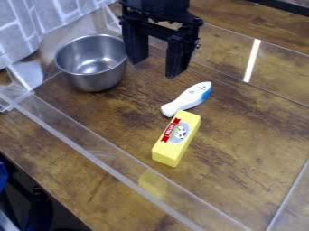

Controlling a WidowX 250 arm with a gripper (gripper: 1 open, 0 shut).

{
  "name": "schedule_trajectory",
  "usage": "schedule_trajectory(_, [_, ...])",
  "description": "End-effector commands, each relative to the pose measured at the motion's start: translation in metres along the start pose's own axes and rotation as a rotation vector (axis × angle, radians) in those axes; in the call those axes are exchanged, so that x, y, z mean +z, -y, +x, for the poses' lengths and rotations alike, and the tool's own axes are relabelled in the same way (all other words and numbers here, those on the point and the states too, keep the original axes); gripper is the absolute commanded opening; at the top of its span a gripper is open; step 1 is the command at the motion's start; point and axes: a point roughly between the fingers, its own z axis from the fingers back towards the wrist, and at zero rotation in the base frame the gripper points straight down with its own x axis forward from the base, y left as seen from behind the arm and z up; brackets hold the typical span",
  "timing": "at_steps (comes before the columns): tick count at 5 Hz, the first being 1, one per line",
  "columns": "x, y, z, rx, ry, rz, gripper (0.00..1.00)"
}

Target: Put the white object in the silver pot

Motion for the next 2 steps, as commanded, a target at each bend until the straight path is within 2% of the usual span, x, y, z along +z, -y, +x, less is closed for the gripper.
schedule_trajectory(1, [-0.013,0.003,0.008,-0.016,-0.006,0.001,1.00])
schedule_trajectory(2, [-0.034,0.008,0.014,-0.062,0.004,0.004,1.00])
